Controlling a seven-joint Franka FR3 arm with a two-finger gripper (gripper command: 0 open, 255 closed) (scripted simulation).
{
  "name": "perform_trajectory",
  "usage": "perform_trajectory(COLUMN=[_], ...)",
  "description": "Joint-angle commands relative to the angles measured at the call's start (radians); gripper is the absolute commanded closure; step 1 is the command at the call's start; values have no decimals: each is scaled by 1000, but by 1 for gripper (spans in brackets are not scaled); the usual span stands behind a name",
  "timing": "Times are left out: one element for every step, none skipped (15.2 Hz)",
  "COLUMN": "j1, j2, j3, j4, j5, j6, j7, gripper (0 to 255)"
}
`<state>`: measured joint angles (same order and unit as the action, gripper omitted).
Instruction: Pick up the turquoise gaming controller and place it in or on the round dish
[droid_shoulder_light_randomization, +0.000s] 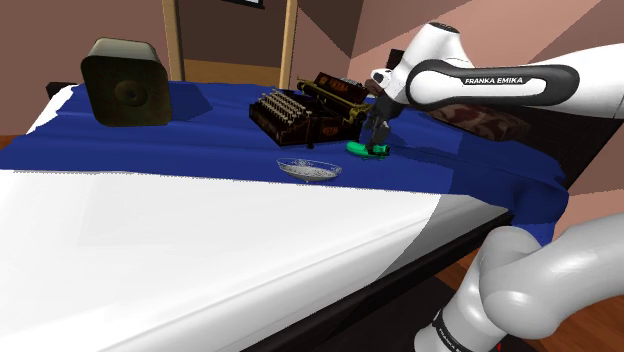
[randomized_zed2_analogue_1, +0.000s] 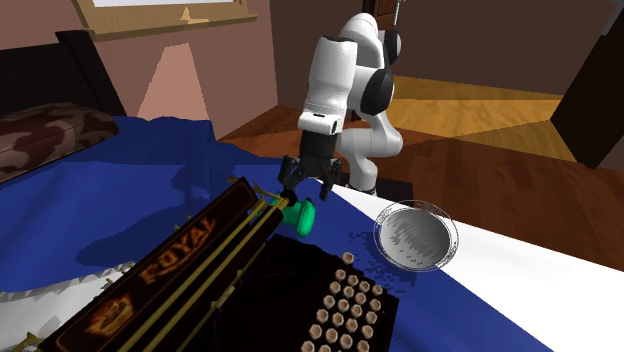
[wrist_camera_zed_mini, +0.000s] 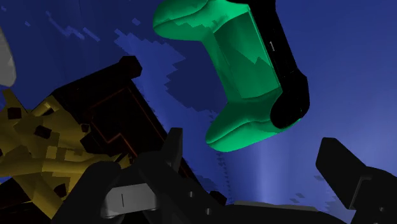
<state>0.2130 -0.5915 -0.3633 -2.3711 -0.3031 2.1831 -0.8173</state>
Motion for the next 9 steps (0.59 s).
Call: perform_trajectory(j1=[2,3,3,3,2,4,6,8,11], j2=[41,40,40,40,40,47,49,66,69], j3=[-6,-7,-7,-7,-10,-9,-6,-15,-8], j4=[-19,-18,-18,-18,-19,-14,-11,-5,-7], j5=[0,-1,-1,-1,-2,0,1,3,4], j6=[-11,-11,-11,-11,-11,-9,-12,3,6], j7=[1,2,2,2,-2,0,2,-2,7], gripper=[0,0,0,0,255,255,255,255,255])
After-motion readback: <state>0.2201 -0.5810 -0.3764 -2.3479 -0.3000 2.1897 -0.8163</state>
